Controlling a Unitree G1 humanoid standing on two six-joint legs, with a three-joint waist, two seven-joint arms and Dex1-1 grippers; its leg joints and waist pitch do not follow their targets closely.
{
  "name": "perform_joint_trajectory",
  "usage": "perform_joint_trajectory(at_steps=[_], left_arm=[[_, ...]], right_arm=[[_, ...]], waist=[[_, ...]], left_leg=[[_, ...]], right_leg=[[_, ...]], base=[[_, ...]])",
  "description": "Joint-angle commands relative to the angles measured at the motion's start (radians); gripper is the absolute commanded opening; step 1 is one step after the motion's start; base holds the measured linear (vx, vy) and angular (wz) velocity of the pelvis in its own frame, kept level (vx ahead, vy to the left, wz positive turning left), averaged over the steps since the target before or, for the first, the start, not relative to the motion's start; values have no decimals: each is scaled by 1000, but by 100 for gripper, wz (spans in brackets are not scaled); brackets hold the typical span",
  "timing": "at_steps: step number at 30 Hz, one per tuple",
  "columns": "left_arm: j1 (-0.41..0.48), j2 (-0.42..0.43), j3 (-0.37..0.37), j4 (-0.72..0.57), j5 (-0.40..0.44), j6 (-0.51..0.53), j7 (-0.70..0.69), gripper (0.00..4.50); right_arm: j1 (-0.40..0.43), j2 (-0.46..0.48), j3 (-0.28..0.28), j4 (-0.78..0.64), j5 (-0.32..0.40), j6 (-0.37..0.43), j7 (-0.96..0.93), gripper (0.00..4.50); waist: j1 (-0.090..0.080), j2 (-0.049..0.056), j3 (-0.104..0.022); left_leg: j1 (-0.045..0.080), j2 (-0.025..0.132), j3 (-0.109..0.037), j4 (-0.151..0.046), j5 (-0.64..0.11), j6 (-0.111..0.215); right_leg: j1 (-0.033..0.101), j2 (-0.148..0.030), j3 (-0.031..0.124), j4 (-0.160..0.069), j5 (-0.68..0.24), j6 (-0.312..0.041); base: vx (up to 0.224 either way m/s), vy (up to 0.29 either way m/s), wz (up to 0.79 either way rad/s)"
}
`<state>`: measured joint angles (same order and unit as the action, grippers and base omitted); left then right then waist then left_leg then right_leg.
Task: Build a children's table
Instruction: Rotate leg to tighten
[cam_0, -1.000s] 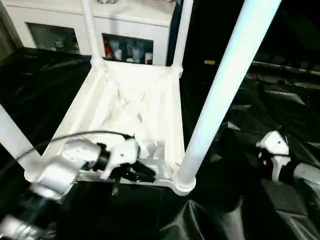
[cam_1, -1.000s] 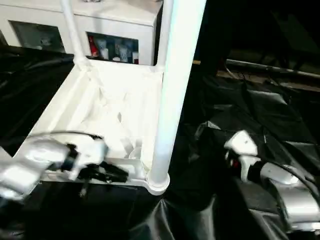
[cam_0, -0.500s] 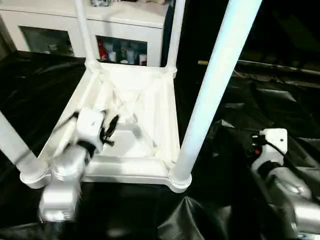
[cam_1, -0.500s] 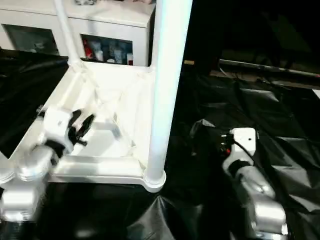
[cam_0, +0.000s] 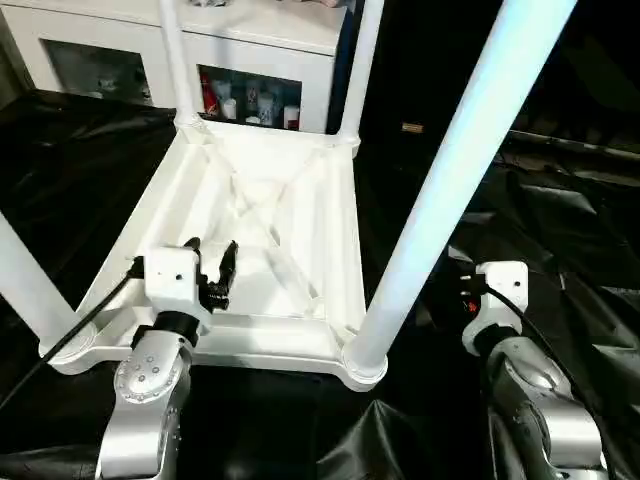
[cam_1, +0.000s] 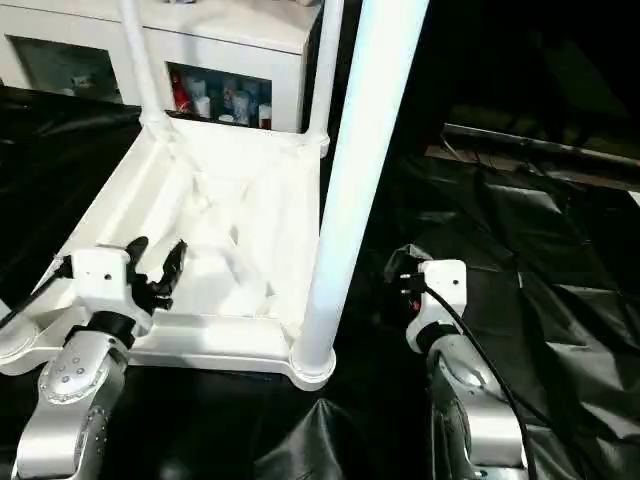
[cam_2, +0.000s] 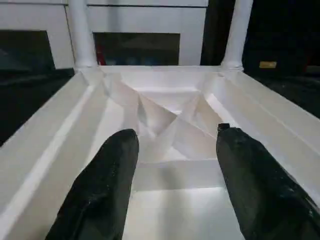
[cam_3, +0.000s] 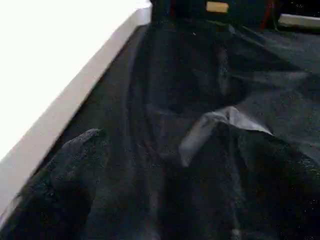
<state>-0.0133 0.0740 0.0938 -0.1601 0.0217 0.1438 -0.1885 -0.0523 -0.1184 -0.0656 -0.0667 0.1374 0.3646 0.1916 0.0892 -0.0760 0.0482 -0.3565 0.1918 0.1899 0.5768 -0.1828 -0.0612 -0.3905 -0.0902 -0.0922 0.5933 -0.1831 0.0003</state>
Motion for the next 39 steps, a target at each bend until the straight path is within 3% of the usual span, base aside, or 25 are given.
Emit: perform_joint_trajectory(at_steps=[1, 8, 10, 12, 13, 15, 16, 17, 18, 20, 21, 22, 23, 24, 25, 27, 28, 29, 31, 32, 33, 34, 35, 38, 39], left_arm=[[-12, 4, -11, 1, 14, 2, 9, 283], [-11, 19, -30, 9, 5, 4, 5, 283], [-10, 19, -34, 11, 10, 3, 2, 283], [-12, 16, -35, 16, 17, 12, 9, 283], [-12, 16, -35, 16, 17, 12, 9, 283], [-5, 18, -42, 17, 18, 3, 11, 283], [-2, 18, -44, 15, 18, 1, 12, 283], [2, 17, -46, 13, 18, -1, 13, 283], [4, 16, -47, 12, 17, -4, 14, 283], [8, 17, -47, 10, 12, -12, 13, 283], [12, 19, -47, 9, 8, -16, 11, 283], [14, 20, -47, 9, 7, -16, 10, 283], [17, 21, -46, 8, 4, -18, 8, 283], [17, 21, -46, 8, 4, -18, 8, 283], [30, 34, -49, 7, 0, -32, -9, 283], [36, 39, -51, 7, -1, -37, -15, 283], [43, 46, -52, 6, 1, -40, -21, 283], [43, 46, -52, 6, 1, -40, -21, 283], [56, 57, -55, 2, -5, -57, -35, 283], [61, 59, -57, -1, -9, -71, -42, 283], [83, 64, -59, -21, -27, -65, -67, 283], [90, 66, -60, -28, -33, -65, -76, 283], [112, 72, -63, -44, -50, -76, -101, 283], [192, 84, -56, -93, -117, -116, -163, 283], [196, 85, -56, -95, -121, -119, -165, 283]], right_arm=[[-4, -1, 6, 6, -9, -9, -2, 450], [13, 6, 17, -4, -11, -12, -9, 450], [19, 6, 19, -8, -11, -12, -11, 450], [25, 4, 18, -14, -12, -12, -10, 450], [25, 4, 18, -14, -12, -12, -10, 450], [35, -2, 16, -24, -10, -10, -8, 450], [37, -4, 16, -26, -11, -10, -7, 450], [39, -7, 16, -28, -13, -7, -7, 450], [40, -9, 17, -30, -17, -5, -9, 450], [41, -12, 18, -32, -20, -3, -11, 450], [42, -14, 15, -30, -25, -4, -19, 450], [42, -14, 14, -29, -28, -5, -22, 450], [41, -16, 11, -26, -33, -6, -30, 450], [41, -16, 11, -26, -33, -6, -30, 450], [42, -20, -5, -17, -48, -2, -57, 450], [42, -22, -13, -12, -51, 0, -67, 450], [43, -24, -23, -5, -54, 0, -76, 450], [43, -24, -23, -5, -54, 0, -76, 450], [49, -26, -35, -4, -52, 1, -88, 450], [52, -26, -38, -6, -53, 2, -91, 450], [62, -27, -44, -12, -50, 1, -93, 450], [66, -28, -46, -15, -49, 0, -93, 450], [79, -29, -48, -23, -48, -4, -91, 450], [118, -36, -55, -46, -43, -18, -78, 450], [120, -36, -56, -47, -43, -18, -77, 450]], waist=[[1, 12, -45], [-2, 19, -52], [-2, 24, -80], [-3, 21, -99], [2, 24, -98], [-6, 35, -68], [-29, 41, -39], [-49, 57, -18], [8, 81, -9], [47, 76, -8], [28, -27, -49], [28, -27, -49], [39, -4, -14], [37, -18, 9], [40, -7, 0], [34, 14, -21], [29, 17, -36], [34, 22, -33], [62, 13, -29], [64, 21, -26], [58, 27, -28], [28, 52, -45], [-11, 67, -50], [-18, 50, -45], [-20, 42, -40]], left_leg=[[8, 44, -27, -80, -333, -23], [-8, 40, -24, -70, -211, -10], [-36, 16, -13, -24, 166, 108], [-59, -7, -8, 4, 302, 223], [-64, -3, -7, 8, 182, 254], [-39, 23, -11, -14, -246, 173], [12, 34, -25, -18, -553, 50], [29, 57, -48, -51, -752, -25], [-119, 77, -19, -172, -932, -94], [-113, 61, 43, -203, -966, -97], [2, 56, 16, -32, -595, -112], [2, 56, 16, -32, -595, -112], [-35, -45, -81, 173, -99, 7], [-52, -52, -93, 165, -91, 2], [-6, -2, -104, 82, -189, -41], [33, 27, -88, -24, -355, -8], [7, 24, -71, -36, -230, 66], [-1, 22, -63, -38, -184, 105], [-22, 34, -75, 42, -147, 160], [-32, 52, -94, 30, -122, 145], [-32, 51, -94, -5, -105, 146], [17, 42, -78, -63, -58, 164], [61, 42, -101, -61, -16, 187], [36, 62, -108, -62, -25, 108], [22, 37, -88, -66, -136, 39]], right_leg=[[25, -56, 56, -90, -354, -33], [24, -46, 57, -75, -151, -84], [9, -24, 43, -37, 275, -182], [-10, -14, 25, -33, 418, -235], [-21, -21, 20, -56, 273, -244], [-28, -38, 3, -111, -315, -167], [-50, -28, -34, -150, -682, -28], [-36, 5, -92, -174, -745, 77], [96, 25, -84, 134, -358, -26], [91, 43, -66, 174, -283, -41], [22, -73, 84, 46, -812, 55], [22, -73, 84, 46, -812, 55], [10, -148, 166, -130, -1203, 17], [26, -138, 161, -126, -1149, 7], [31, -130, 113, -85, -943, -39], [29, -53, 84, -33, -552, -101], [74, -77, 94, -32, -305, -146], [84, -92, 99, -49, -270, -160], [107, -241, 178, -134, -450, -157], [112, -235, 167, -135, -458, -181], [113, -187, 132, -119, -423, -190], [76, -46, 49, -47, -274, -180], [23, 21, 19, 22, -147, -131], [28, -11, 51, 4, -29, -65], [38, -34, 70, -19, -13, -70]], base=[[0, 0, 0], [0, 0, 0], [0, 0, 0], [-25, 9, 0], [-89, 18, 0], [-100, 21, -1], [-144, 37, -11], [-240, 67, -17], [-179, 50, -13], [-129, -16, 4], [-86, -83, 5], [-2, -137, 5], [0, 0, 0], [0, 0, 0], [0, 0, 0], [-37, 12, 9], [-92, 36, 7], [-92, 36, 7], [-14, 129, -4], [-12, 156, -4], [15, 194, -11], [50, 199, -8], [50, 199, -8], [27, 155, 11], [6, 97, 2]])
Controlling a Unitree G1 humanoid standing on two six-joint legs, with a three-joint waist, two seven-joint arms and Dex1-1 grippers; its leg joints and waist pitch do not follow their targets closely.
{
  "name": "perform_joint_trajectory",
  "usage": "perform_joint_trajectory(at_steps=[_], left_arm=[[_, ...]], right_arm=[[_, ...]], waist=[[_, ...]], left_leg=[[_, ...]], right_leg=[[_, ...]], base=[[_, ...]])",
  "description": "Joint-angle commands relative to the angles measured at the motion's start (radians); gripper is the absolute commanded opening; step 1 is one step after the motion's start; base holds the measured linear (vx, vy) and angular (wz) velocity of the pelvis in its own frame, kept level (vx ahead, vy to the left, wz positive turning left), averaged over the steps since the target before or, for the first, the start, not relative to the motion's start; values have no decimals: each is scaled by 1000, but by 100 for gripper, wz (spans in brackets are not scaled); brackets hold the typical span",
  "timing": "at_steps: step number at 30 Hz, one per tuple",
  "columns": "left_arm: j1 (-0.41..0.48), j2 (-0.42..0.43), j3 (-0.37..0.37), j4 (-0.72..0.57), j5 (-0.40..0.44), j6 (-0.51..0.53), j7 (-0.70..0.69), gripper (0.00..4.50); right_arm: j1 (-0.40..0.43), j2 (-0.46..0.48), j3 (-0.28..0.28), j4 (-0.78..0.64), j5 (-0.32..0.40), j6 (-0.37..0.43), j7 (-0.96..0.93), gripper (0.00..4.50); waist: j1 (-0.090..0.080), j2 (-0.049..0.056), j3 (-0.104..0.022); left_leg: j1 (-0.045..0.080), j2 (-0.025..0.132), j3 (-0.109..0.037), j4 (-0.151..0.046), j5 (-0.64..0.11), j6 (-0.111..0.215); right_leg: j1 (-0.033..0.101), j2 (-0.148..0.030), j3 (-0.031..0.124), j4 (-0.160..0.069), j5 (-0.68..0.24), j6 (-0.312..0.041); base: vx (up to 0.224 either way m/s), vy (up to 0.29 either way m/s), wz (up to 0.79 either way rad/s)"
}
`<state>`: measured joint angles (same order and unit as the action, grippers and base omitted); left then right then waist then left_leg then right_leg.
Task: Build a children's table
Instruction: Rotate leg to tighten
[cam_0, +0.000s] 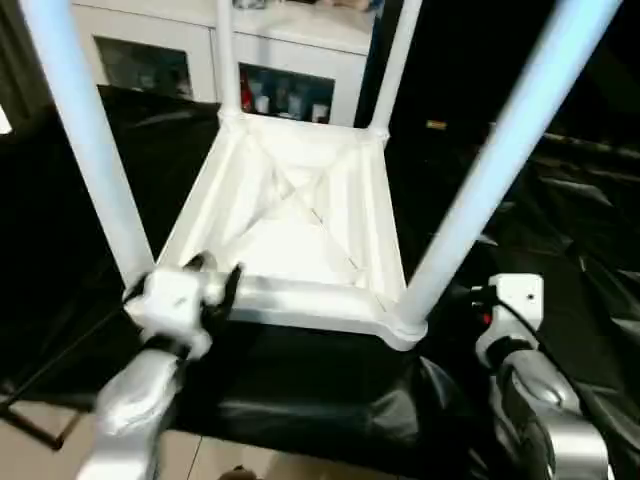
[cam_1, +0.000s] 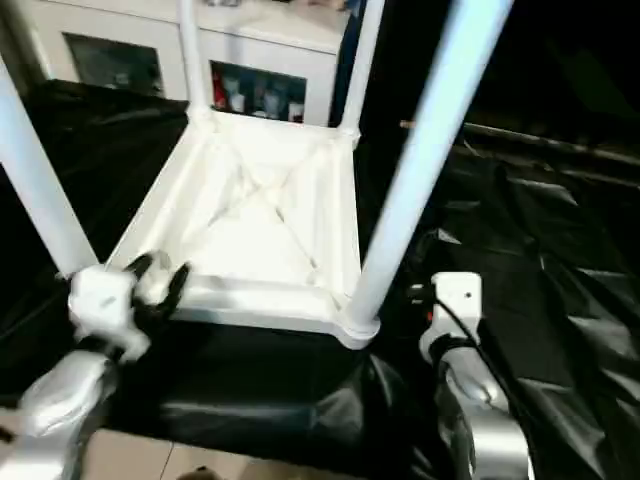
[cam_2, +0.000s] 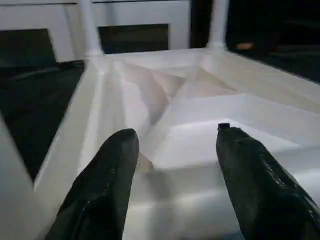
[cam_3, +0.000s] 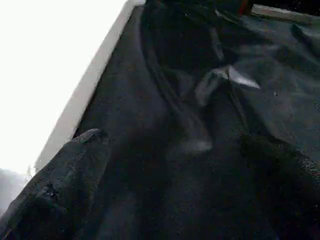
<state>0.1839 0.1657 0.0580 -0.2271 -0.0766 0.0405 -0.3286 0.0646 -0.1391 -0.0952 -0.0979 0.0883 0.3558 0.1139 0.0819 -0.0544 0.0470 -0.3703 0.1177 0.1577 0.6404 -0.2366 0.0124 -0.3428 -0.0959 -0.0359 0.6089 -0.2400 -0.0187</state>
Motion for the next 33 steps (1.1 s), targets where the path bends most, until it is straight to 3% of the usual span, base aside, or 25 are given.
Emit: perform_joint_trajectory(at_steps=[1, 2, 3, 5, 6, 7, 9, 10, 11, 14, 15, 17, 18, 19, 22, 24, 25, 26, 28, 30, 31, 33], left_arm=[[40, -4, -11, -42, -41, -18, -33, 283], [40, -4, -11, -42, -41, -18, -33, 283], [137, -3, 4, -61, -62, -72, -49, 283], [197, -1, 9, -75, -78, -107, -60, 302], [233, -22, 18, -90, -107, -136, -60, 313], [252, -37, 24, -100, -128, -151, -59, 313], [262, -46, 29, -105, -144, -160, -60, 333], [270, -81, 58, -106, -127, -208, -5, 347], [266, -111, 92, -103, -109, -251, 47, 347], [241, -152, 159, -91, -84, -309, 139, 365], [241, -148, 158, -91, -85, -314, 145, 388], [243, -141, 157, -92, -79, -314, 146, 399], [241, -137, 157, -94, -74, -316, 150, 404], [231, -132, 176, -94, -68, -318, 164, 414], [215, -118, 221, -84, -68, -321, 180, 445], [197, -87, 232, -64, -86, -302, 158, 448], [197, -87, 232, -64, -86, -302, 158, 448], [156, -58, 233, -33, -92, -287, 147, 448], [121, -24, 225, 0, -77, -255, 137, 448], [72, 2, 231, 38, -79, -205, 138, 448], [57, 9, 234, 53, -83, -202, 133, 448], [30, 29, 232, 82, -81, -188, 117, 448]], right_arm=[[23, -22, -33, -26, 17, -24, 14, 450], [23, -22, -33, -26, 17, -24, 14, 450], [82, -38, -72, -60, 76, -70, 83, 450], [119, -49, -100, -81, 110, -96, 124, 450], [144, -63, -124, -89, 132, -115, 158, 450], [157, -73, -137, -92, 143, -125, 176, 450], [164, -78, -143, -94, 149, -130, 185, 450], [192, -119, -118, -122, 190, -125, 289, 450], [219, -161, -87, -150, 223, -121, 389, 450], [241, -219, -59, -170, 264, -116, 513, 450], [240, -228, -61, -166, 269, -122, 521, 450], [237, -235, -65, -165, 272, -125, 529, 450], [231, -241, -69, -165, 279, -123, 538, 450], [220, -247, -69, -168, 285, -122, 546, 450], [183, -252, -66, -156, 267, -142, 529, 450], [139, -225, -63, -128, 260, -154, 495, 450], [139, -225, -63, -128, 260, -154, 495, 450], [108, -201, -42, -119, 270, -147, 492, 450], [94, -196, -16, -112, 262, -149, 502, 450], [78, -190, 2, -100, 256, -151, 511, 450], [75, -188, 5, -96, 254, -153, 510, 450], [70, -186, 8, -93, 256, -153, 511, 450]], waist=[[-15, 21, -39], [-16, 17, -36], [-19, 18, -30], [-17, 13, -22], [-19, 15, -14], [-23, 10, -13], [-25, 8, -16], [-26, 22, -16], [-26, 12, -11], [-26, 1, -13], [-25, 7, -15], [-26, 8, -16], [-24, 11, -18], [-22, 21, -26], [-24, 20, -33], [-23, 20, -30], [-23, 16, -29], [-23, 19, -28], [-22, 28, -26], [-19, 33, -26], [-20, 34, -25], [-20, 36, -32]], left_leg=[[28, 106, -54, -135, -138, -67], [22, 104, -52, -142, -289, -128], [23, 103, -53, -146, -393, -146], [22, 109, -55, -145, -490, -137], [17, 110, -57, -147, -539, -125], [15, 109, -58, -145, -552, -115], [18, 109, -57, -142, -536, -111], [18, 108, -55, -142, -519, -99], [13, 112, -57, -143, -509, -95], [6, 113, -53, -140, -450, -62], [6, 114, -52, -138, -420, -55], [2, 115, -50, -140, -384, -50], [4, 115, -49, -140, -377, -53], [7, 117, -50, -137, -339, -54], [4, 115, -45, -131, -231, -26], [6, 113, -42, -131, -231, -16], [6, 112, -41, -131, -240, -14], [10, 113, -41, -133, -267, -18], [18, 111, -42, -137, -341, -53], [20, 112, -43, -139, -365, -77], [24, 111, -41, -140, -380, -92], [19, 110, -43, -140, -348, -95]], right_leg=[[-2, -36, 19, -40, 33, -54], [0, -48, 27, -55, -35, -46], [-7, -52, 33, -67, -137, -38], [-11, -68, 43, -87, -253, -30], [-14, -75, 49, -99, -356, -24], [-15, -79, 53, -105, -426, -23], [-21, -75, 54, -112, -449, -20], [-19, -73, 54, -110, -424, -28], [-14, -73, 53, -117, -419, -20], [-7, -75, 53, -114, -413, -22], [-6, -75, 51, -113, -391, -32], [-4, -69, 45, -107, -340, -41], [-4, -65, 43, -103, -309, -47], [-1, -61, 42, -94, -222, -59], [8, -54, 36, -74, 4, -92], [8, -56, 35, -74, 0, -105], [7, -57, 35, -76, -20, -106], [4, -57, 36, -78, -67, -108], [-5, -55, 37, -84, -167, -99], [-6, -57, 39, -85, -193, -91], [-11, -54, 39, -86, -197, -88], [-4, -53, 38, -79, -144, -90]], base=[[0, 0, 0], [0, 0, 0], [0, 0, 0], [0, 0, 0], [0, 0, 0], [0, 0, 0], [-4, -29, -3], [0, 0, 0], [0, 0, 0], [0, 0, 0], [0, 0, 0], [0, 0, 0], [0, 0, 0], [64, 3, -1], [35, 5, -1], [0, 0, 0], [0, 0, 0], [0, 0, 0], [0, 0, 0], [0, 0, 0], [0, 0, 0], [0, 0, 0]])
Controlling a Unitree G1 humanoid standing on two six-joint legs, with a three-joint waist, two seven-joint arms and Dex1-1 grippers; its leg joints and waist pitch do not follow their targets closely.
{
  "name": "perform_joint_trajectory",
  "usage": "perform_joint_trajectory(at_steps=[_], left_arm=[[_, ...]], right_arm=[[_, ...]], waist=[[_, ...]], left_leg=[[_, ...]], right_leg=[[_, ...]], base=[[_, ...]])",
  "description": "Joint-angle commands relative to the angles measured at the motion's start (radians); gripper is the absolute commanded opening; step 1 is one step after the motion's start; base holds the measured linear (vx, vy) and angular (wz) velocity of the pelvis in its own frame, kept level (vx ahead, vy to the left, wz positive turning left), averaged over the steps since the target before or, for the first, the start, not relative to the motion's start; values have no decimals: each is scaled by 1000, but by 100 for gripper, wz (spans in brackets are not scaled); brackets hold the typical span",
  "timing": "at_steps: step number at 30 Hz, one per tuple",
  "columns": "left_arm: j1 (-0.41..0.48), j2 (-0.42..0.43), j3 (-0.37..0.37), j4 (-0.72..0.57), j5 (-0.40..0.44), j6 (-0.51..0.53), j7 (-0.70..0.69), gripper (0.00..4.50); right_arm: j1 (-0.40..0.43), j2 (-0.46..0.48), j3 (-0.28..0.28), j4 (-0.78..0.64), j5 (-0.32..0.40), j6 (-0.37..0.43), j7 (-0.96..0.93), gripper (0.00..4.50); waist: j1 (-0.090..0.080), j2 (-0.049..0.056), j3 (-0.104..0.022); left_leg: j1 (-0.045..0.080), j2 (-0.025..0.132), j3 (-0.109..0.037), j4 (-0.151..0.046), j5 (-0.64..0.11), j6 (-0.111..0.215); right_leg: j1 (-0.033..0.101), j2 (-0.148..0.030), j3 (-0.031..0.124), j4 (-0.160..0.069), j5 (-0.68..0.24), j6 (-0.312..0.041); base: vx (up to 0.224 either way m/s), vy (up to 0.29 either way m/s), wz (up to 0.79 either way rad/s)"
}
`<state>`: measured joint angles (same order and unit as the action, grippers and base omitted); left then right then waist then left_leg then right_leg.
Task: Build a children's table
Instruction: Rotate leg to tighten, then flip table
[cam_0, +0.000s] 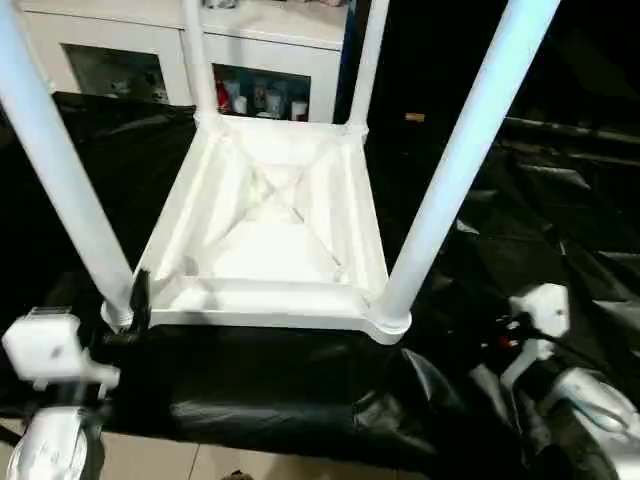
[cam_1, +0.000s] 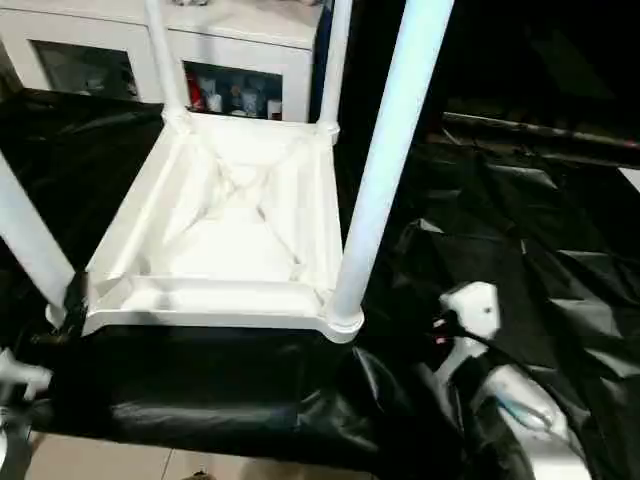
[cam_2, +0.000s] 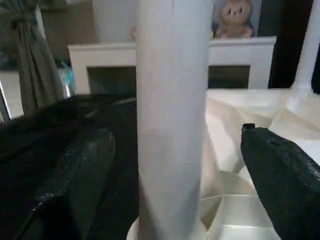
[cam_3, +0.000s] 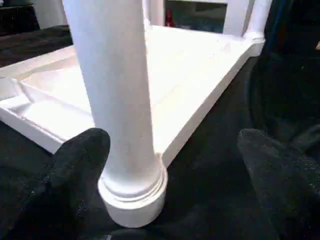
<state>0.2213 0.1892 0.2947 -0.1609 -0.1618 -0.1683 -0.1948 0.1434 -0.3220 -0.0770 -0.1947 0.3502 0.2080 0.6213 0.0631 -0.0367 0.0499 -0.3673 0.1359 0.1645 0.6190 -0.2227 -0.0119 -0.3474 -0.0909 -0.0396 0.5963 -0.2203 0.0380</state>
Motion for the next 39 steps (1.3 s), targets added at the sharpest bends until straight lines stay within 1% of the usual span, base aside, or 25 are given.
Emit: perform_joint_trajectory(at_steps=[1, 3, 6, 7, 8, 9, 11, 12, 13, 14, 15, 17, 18, 20, 21, 22, 24, 25, 26, 27, 29, 33, 34, 38, 39], left_arm=[[-33, 20, -4, 44, -10, 40, -27, 448], [-63, 37, 4, 79, -2, 55, -11, 448], [-108, 58, 29, 124, -26, 91, 4, 448], [-108, 58, 29, 124, -26, 91, 4, 448], [-122, 63, 38, 135, -35, 111, 11, 421], [-144, 73, 47, 157, -32, 134, 23, 421], [-170, 80, 55, 183, -36, 139, 25, 413], [-182, 79, 60, 188, -42, 146, 32, 381], [-187, 76, 62, 184, -47, 158, 38, 373], [-193, 72, 65, 173, -59, 188, 51, 373], [-196, 71, 66, 165, -63, 206, 59, 369], [-199, 72, 67, 159, -62, 219, 63, 349], [-200, 75, 67, 160, -60, 219, 61, 336], [-208, 80, 65, 175, -61, 217, 54, 327], [-209, 81, 64, 177, -61, 217, 51, 325], [-205, 83, 59, 175, -55, 224, 49, 317], [-198, 82, 49, 159, -57, 243, 48, 291], [-198, 82, 49, 159, -57, 243, 48, 285], [-206, 72, 40, 149, -66, 268, 59, 284], [-209, 66, 34, 146, -69, 274, 61, 281], [-217, 45, 19, 139, -82, 287, 60, 257], [-223, -32, -30, 94, -132, 311, 55, 241], [-219, -57, -63, 78, -150, 310, 31, 238], [-205, -94, -168, 40, -168, 338, -40, 235], [-206, -91, -198, 41, -151, 344, -63, 235]], right_arm=[[-12, -5, -8, 7, -2, -5, 5, 450], [-15, -6, -4, 8, -3, -2, 9, 450], [-27, -7, 8, 6, -8, 8, 7, 450], [-27, -7, 8, 6, -8, 8, 7, 450], [-30, -9, 14, 7, -10, 10, 5, 450], [-34, -10, 28, 13, -14, 9, 9, 450], [-37, -10, 45, 23, -21, 6, 14, 450], [-37, -11, 51, 27, -19, 7, 23, 450], [-35, -15, 56, 22, -15, 12, 31, 450], [-31, -23, 67, 2, -3, 29, 50, 450], [-27, -32, 77, -15, 5, 40, 66, 450], [-16, -47, 92, -36, 13, 57, 89, 450], [-9, -55, 101, -44, 16, 66, 101, 450], [-9, -57, 110, -41, 18, 70, 108, 450], [-9, -57, 111, -39, 18, 70, 108, 450], [-2, -60, 115, -40, 21, 73, 111, 450], [9, -53, 121, -50, 29, 79, 106, 450], [9, -53, 121, -50, 29, 79, 106, 450], [8, -47, 132, -65, 32, 88, 102, 450], [8, -45, 134, -69, 32, 91, 101, 450], [13, -40, 144, -83, 33, 95, 100, 450], [45, -46, 157, -123, 51, 112, 114, 450], [58, -54, 159, -130, 58, 112, 128, 450], [113, -67, 171, -177, 77, 125, 142, 450], [127, -63, 170, -192, 87, 132, 137, 450]], waist=[[-2, 19, -37], [-2, 24, -41], [-5, 20, -43], [-6, 20, -42], [-6, 20, -41], [-8, 12, -41], [-6, 18, -41], [-6, 21, -36], [-5, 20, -37], [-4, 23, -30], [-6, 13, -27], [-4, 17, -28], [-3, 8, -18], [-2, 0, -18], [-2, -10, -8], [-3, -10, -9], [-2, -10, -12], [-1, -10, -13], [-3, 2, -16], [-5, -4, -16], [-4, -5, -13], [5, -10, -5], [9, 2, 4], [21, -4, 11], [32, 10, 20]], left_leg=[[14, 92, -49, -117, -321, -62], [13, 91, -46, -114, -282, -51], [12, 91, -43, -111, -263, -31], [13, 91, -42, -111, -265, -29], [13, 92, -41, -111, -270, -26], [12, 93, -40, -110, -270, -22], [15, 91, -39, -109, -270, -19], [14, 91, -39, -112, -292, -24], [15, 93, -41, -114, -311, -30], [14, 94, -42, -116, -320, -33], [12, 94, -42, -117, -332, -33], [13, 94, -43, -116, -320, -28], [8, 94, -43, -119, -318, -17], [10, 95, -42, -118, -303, -10], [6, 95, -43, -121, -306, -5], [8, 97, -44, -121, -306, -11], [10, 98, -45, -119, -281, -18], [9, 99, -45, -118, -244, -12], [9, 98, -44, -114, -206, -8], [7, 97, -43, -112, -188, -1], [5, 97, -41, -111, -169, 12], [2, 101, -38, -112, -194, 30], [1, 101, -40, -114, -196, 32], [1, 102, -35, -111, -190, 50], [7, 104, -34, -116, -224, 45]], right_leg=[[3, -58, 42, -61, -102, -154], [6, -58, 41, -53, -44, -169], [9, -61, 41, -52, -26, -187], [9, -61, 41, -52, -36, -196], [9, -62, 41, -54, -50, -202], [10, -63, 42, -55, -57, -204], [6, -62, 42, -55, -83, -205], [3, -61, 43, -59, -109, -202], [3, -63, 43, -60, -127, -202], [0, -63, 43, -61, -132, -201], [1, -62, 44, -62, -146, -197], [2, -64, 45, -62, -144, -195], [1, -64, 46, -64, -158, -186], [-2, -67, 47, -67, -179, -182], [-4, -69, 47, -69, -207, -178], [-6, -68, 46, -71, -210, -177], [-6, -66, 45, -66, -162, -178], [-6, -64, 44, -60, -92, -186], [-5, -61, 42, -52, -15, -198], [-3, -60, 42, -51, 17, -203], [-2, -62, 41, -49, 53, -215], [1, -71, 45, -57, -21, -231], [-4, -71, 46, -58, -39, -227], [-5, -71, 48, -63, -63, -214], [-15, -71, 52, -75, -118, -201]], base=[[0, 0, 0], [0, 0, 0], [0, 0, 0], [0, 0, 0], [0, 0, 0], [0, 0, 0], [0, 0, 0], [0, 0, 0], [0, 0, 0], [0, 0, 0], [0, 0, 0], [0, 0, 0], [0, 0, 0], [0, 0, 0], [0, 0, 0], [0, 0, 0], [0, 0, 0], [0, 0, 0], [0, 0, 0], [0, 0, 0], [0, 0, 0], [0, 0, 0], [0, 0, 0], [0, 0, 0], [0, 0, 0]])
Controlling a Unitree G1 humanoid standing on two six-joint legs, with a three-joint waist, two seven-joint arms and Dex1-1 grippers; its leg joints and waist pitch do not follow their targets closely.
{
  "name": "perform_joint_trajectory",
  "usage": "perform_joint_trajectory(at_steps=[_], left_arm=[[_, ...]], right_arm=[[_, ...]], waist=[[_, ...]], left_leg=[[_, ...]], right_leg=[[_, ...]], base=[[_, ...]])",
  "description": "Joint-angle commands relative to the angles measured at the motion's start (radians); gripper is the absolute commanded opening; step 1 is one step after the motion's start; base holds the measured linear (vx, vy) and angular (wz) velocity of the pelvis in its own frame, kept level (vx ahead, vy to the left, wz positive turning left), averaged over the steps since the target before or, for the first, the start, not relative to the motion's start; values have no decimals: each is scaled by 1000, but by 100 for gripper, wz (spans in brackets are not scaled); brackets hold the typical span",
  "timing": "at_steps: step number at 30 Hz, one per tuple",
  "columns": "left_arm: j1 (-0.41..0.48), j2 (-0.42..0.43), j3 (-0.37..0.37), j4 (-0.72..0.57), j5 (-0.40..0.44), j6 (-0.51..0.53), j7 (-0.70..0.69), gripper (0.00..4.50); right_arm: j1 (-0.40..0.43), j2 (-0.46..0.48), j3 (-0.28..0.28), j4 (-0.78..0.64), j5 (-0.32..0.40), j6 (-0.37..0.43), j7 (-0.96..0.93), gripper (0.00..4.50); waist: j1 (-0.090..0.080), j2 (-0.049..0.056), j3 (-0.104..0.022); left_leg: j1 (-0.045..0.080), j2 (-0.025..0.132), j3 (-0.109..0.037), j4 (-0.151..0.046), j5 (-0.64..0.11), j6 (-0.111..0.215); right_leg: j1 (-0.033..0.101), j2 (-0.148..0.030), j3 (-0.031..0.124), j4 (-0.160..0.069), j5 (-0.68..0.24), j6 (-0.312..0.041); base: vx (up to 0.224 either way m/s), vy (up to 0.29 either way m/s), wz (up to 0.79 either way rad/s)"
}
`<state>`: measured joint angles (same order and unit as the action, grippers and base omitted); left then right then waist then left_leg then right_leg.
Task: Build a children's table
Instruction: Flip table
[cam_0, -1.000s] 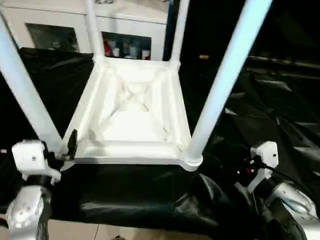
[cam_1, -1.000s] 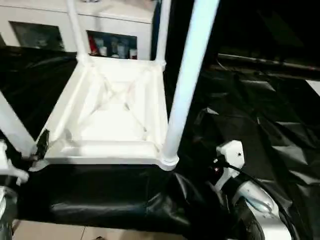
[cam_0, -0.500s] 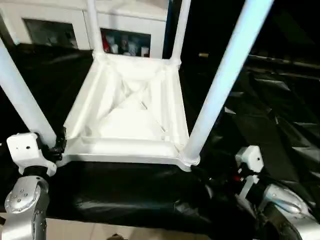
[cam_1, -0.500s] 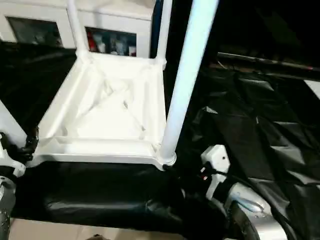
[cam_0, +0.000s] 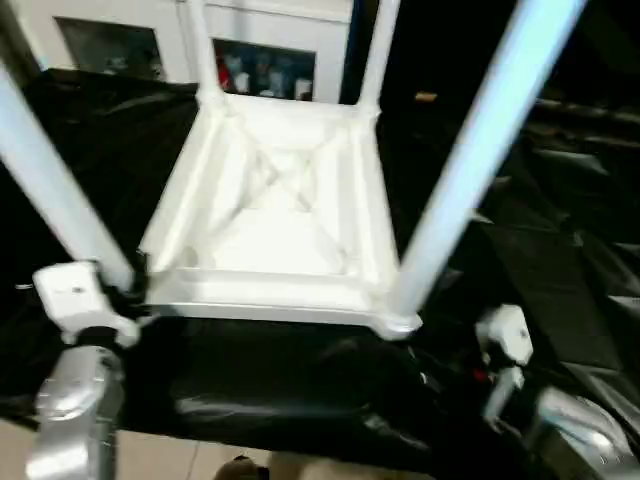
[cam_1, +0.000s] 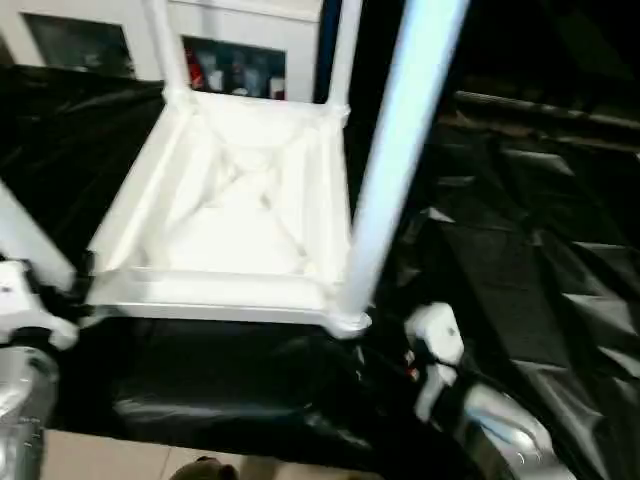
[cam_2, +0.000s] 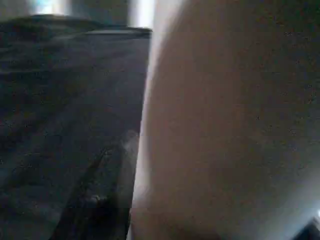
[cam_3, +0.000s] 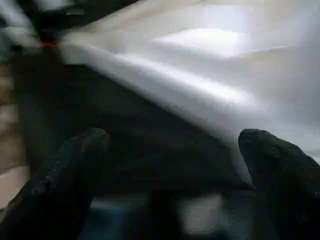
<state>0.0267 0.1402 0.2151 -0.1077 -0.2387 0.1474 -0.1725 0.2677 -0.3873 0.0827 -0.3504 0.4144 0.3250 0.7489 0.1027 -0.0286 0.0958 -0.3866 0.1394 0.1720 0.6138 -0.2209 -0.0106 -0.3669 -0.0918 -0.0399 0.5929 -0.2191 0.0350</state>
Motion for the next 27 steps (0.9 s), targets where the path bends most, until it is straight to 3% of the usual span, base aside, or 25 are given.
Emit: perform_joint_trajectory(at_steps=[1, 2, 4, 5, 6, 7, 8, 9, 11, 15, 17, 18, 19, 20, 21, 22, 23, 24, 25, 26, 27], left_arm=[[-18, -35, -157, -4, -49, 23, -122, 235], [-19, -35, -159, -4, -48, 23, -125, 234], [-50, -30, -195, 26, -27, 11, -176, 231], [-50, -30, -195, 26, -27, 11, -176, 231], [-60, -29, -201, 39, -18, 7, -181, 229], [-88, -28, -219, 76, 11, -8, -190, 229], [-112, -35, -232, 103, 21, -14, -198, 229], [-157, -43, -245, 158, 41, -26, -199, 229], [-172, -45, -246, 175, 39, -29, -203, 226], [-202, -33, -241, 215, 50, -47, -194, 224], [-202, -35, -229, 217, 53, -49, -181, 223], [-201, -41, -219, 216, 47, -51, -175, 222], [-195, -46, -210, 208, 39, -53, -170, 222], [-187, -54, -195, 200, 26, -55, -164, 222], [-185, -55, -192, 198, 24, -55, -162, 222], [-173, -65, -171, 183, 6, -60, -144, 222], [-166, -71, -159, 174, -8, -62, -137, 222], [-163, -74, -152, 169, -15, -63, -134, 222], [-156, -89, -128, 156, -43, -72, -121, 222], [-156, -90, -128, 156, -44, -73, -120, 222], [-138, -114, -102, 120, -102, -95, -132, 222]], right_arm=[[25, 5, 15, -53, 26, 12, 4, 450], [27, 5, 15, -54, 26, 12, 3, 450], [61, 13, 28, -71, 15, 4, -15, 450], [61, 13, 28, -71, 15, 4, -15, 450], [67, 17, 28, -74, 11, 2, -24, 450], [84, 27, 29, -82, 0, -6, -48, 450], [90, 37, 23, -78, -4, -13, -62, 450], [86, 52, 20, -64, -36, -35, -97, 450], [82, 60, 19, -61, -43, -38, -112, 450], [57, 91, -8, -51, -33, -26, -169, 450], [39, 93, -12, -32, -53, -35, -186, 450], [22, 98, -15, -17, -57, -29, -200, 450], [-2, 107, -19, 7, -76, -30, -226, 450], [-39, 127, -24, 38, -73, -26, -243, 450], [-46, 131, -25, 43, -71, -25, -246, 450], [-90, 148, -21, 78, -70, -21, -258, 450], [-111, 156, -18, 94, -71, -22, -263, 450], [-120, 159, -15, 102, -73, -24, -265, 450], [-149, 168, -12, 124, -72, -16, -267, 450], [-150, 169, -12, 125, -72, -16, -267, 450], [-190, 185, -9, 161, -70, -16, -273, 450]], waist=[[-3, 11, -23], [-2, 5, -19], [3, 11, -18], [3, 27, -20], [-3, 19, -20], [-5, 22, -21], [-3, 26, -26], [-8, 40, -27], [-10, 34, -32], [-23, 35, -45], [-30, 34, -44], [-33, 22, -45], [-33, 26, -44], [-38, 14, -45], [-40, 11, -47], [-42, 16, -46], [-46, 6, -48], [-48, 10, -46], [-50, -1, -51], [-51, 2, -50], [-57, -11, -53]], left_leg=[[26, 100, -45, -112, -235, 38], [25, 100, -42, -115, -249, 35], [20, 99, -43, -119, -250, 19], [20, 98, -45, -120, -251, 12], [19, 97, -44, -120, -252, 5], [16, 95, -43, -121, -241, 5], [21, 94, -43, -117, -237, 5], [15, 92, -43, -117, -213, 10], [15, 90, -42, -111, -185, 14], [8, 88, -40, -96, -58, 83], [8, 87, -38, -94, -53, 108], [10, 90, -35, -94, -73, 115], [9, 91, -35, -96, -85, 116], [9, 92, -34, -98, -97, 112], [10, 91, -34, -97, -100, 110], [9, 91, -35, -99, -109, 105], [10, 93, -34, -98, -111, 104], [6, 91, -35, -99, -107, 102], [8, 92, -33, -95, -84, 106], [7, 91, -32, -94, -72, 110], [3, 89, -30, -90, -31, 130]], right_leg=[[5, -72, 53, -69, -134, -197], [3, -69, 54, -76, -163, -186], [6, -73, 55, -76, -205, -167], [6, -73, 55, -75, -205, -167], [7, -72, 53, -76, -192, -165], [8, -71, 53, -80, -176, -161], [7, -71, 53, -75, -164, -163], [10, -71, 51, -75, -115, -174], [13, -70, 50, -67, -73, -184], [23, -70, 43, -44, 122, -243], [22, -70, 41, -42, 141, -267], [24, -70, 41, -46, 102, -277], [23, -72, 41, -47, 61, -283], [23, -71, 40, -50, 21, -283], [23, -73, 40, -47, 6, -288], [21, -74, 40, -50, -30, -287], [22, -73, 41, -49, -38, -288], [23, -74, 41, -48, -43, -287], [25, -76, 42, -43, -28, -284], [24, -75, 42, -44, -16, -284], [27, -75, 41, -37, 28, -290]], base=[[0, 0, 0], [0, 0, 0], [0, 0, 0], [0, 0, 0], [0, 0, 0], [0, 0, 0], [0, 0, 0], [0, 0, 0], [0, 0, 0], [0, 0, 0], [0, 0, 0], [0, 0, 0], [0, 0, 0], [0, 0, 0], [0, 0, 0], [0, 0, 0], [0, 0, 0], [0, 0, 0], [0, 0, 0], [0, 0, 0], [0, 0, 0]])
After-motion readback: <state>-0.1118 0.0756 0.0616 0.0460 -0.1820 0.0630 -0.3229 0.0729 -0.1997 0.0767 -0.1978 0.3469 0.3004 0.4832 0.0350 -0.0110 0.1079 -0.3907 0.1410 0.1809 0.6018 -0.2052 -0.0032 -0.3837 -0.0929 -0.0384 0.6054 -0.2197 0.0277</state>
